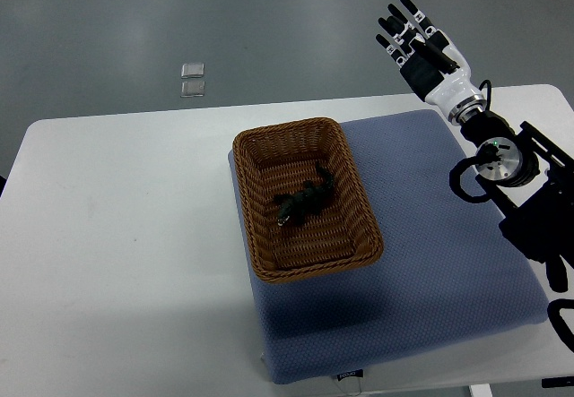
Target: Place crocodile in brown basket with right hand
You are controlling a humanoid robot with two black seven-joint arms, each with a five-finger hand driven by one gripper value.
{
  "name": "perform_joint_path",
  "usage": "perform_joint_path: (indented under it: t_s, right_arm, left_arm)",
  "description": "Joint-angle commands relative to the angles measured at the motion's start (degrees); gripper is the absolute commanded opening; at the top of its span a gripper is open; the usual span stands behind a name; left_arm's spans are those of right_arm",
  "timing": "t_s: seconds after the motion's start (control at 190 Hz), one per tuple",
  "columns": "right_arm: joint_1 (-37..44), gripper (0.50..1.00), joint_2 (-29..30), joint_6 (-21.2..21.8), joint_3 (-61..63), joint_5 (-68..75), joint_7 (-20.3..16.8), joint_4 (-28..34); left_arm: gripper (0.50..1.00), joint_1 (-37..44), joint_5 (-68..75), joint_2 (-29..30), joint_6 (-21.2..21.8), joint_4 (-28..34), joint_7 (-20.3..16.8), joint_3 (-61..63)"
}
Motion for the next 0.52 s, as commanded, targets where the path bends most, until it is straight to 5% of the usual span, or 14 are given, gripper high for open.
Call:
perform_joint_path:
  t_s: [0.0, 0.316, 0.511]
  right_arm:
    - [-0.81, 0.924, 0.11, 0.68, -0.08, 6.55, 0.07, -2.24]
    - [-1.95, 0.924, 0.11, 8.59, -0.16, 8.31, -0.11, -10.15]
    - [-2.31, 0.926, 0.02, 9.03, -0.52, 8.14, -0.11, -10.15]
  left_arm:
    - [1.000, -0.01, 0.00, 0.00, 0.00, 0.17, 0.00, -0.09]
    - [1.000, -0.01, 0.00, 0.00, 0.00, 0.08, 0.00, -0.09]
    - [1.000, -0.01, 0.00, 0.00, 0.00, 0.00, 0.00, 0.00]
